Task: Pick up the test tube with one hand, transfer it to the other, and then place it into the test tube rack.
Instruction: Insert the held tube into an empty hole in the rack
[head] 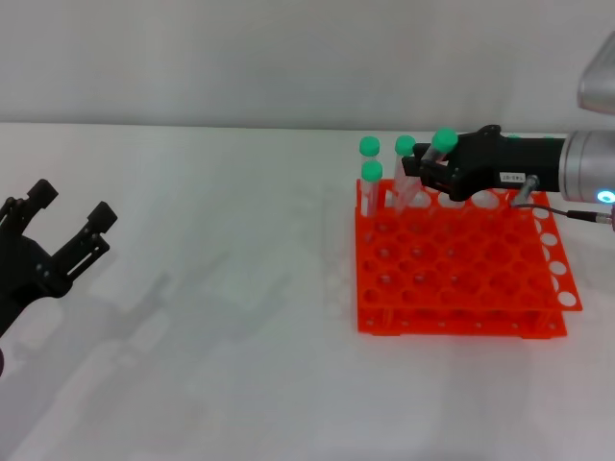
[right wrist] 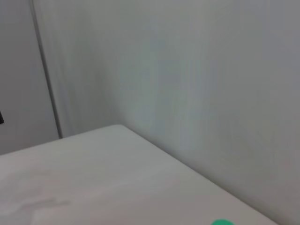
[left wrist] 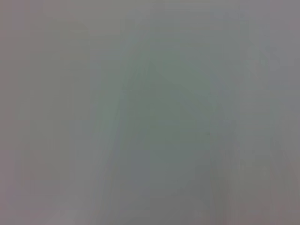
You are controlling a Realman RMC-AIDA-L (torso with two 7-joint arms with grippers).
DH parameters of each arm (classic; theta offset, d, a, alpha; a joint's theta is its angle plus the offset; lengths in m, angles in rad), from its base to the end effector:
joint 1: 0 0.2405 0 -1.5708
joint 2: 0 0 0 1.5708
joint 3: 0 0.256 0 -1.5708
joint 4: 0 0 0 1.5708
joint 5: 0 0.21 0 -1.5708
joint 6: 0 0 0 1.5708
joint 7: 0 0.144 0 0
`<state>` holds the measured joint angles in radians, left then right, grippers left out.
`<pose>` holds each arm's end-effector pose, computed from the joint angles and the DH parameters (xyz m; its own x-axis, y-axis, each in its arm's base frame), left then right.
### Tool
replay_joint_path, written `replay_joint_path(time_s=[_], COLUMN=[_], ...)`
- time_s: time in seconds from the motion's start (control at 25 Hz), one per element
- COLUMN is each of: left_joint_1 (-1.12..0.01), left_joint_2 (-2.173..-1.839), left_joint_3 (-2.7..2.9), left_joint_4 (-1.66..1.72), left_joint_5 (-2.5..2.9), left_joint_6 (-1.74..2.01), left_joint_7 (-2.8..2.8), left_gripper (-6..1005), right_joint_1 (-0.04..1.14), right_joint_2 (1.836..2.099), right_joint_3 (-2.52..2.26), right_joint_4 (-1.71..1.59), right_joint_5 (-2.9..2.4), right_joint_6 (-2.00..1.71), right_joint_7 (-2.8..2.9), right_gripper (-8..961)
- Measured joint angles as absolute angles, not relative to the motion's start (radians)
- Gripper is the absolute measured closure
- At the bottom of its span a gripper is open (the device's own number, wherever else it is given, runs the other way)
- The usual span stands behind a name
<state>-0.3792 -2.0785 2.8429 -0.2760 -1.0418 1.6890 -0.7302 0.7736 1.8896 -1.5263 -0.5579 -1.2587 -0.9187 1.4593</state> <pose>-0.3382 0.2671 0.0339 0.5591 -0.0797 0.8253 0.6973 -0.4934 -0.5200 0.1760 0.4402 -0.0084 0.8691 -0.2159 -0.4451 -0.3974 -0.8404 -0.3685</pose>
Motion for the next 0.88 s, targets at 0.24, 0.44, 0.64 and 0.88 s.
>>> replay_joint_path(time_s=[0.24, 0.44, 0.64, 0.88], left_joint_1=[-0.381, -0.380, -0.373, -0.363], left_joint_2=[-2.078, -2.078, -2.078, -2.078], left_joint_3=[2.842, 2.843, 2.844, 2.844], left_joint_4=[-0.276, -0.276, -0.276, -0.276], left_joint_5=[-1.041, -1.041, -1.041, -1.041], left_joint_6=[1.690, 1.685, 1.684, 1.683], left_joint_7=[-0.728, -0.726, -0.725, -0.724], left_gripper=[111, 111, 111, 111], right_joint_1=[0.802, 0.819, 0.843, 0.875], right_joint_2=[1.902, 1.907, 1.914, 1.928], right_joint_3=[-1.523, -1.526, -1.526, -1.529], right_joint_4=[-0.557, -0.557, -0.557, -0.554], right_joint_5=[-1.363, -1.384, -1.416, -1.503], right_joint_6=[-0.901, -0.896, -0.890, -0.880], right_joint_7=[1.524, 1.541, 1.559, 1.603], right_gripper=[656, 651, 646, 639])
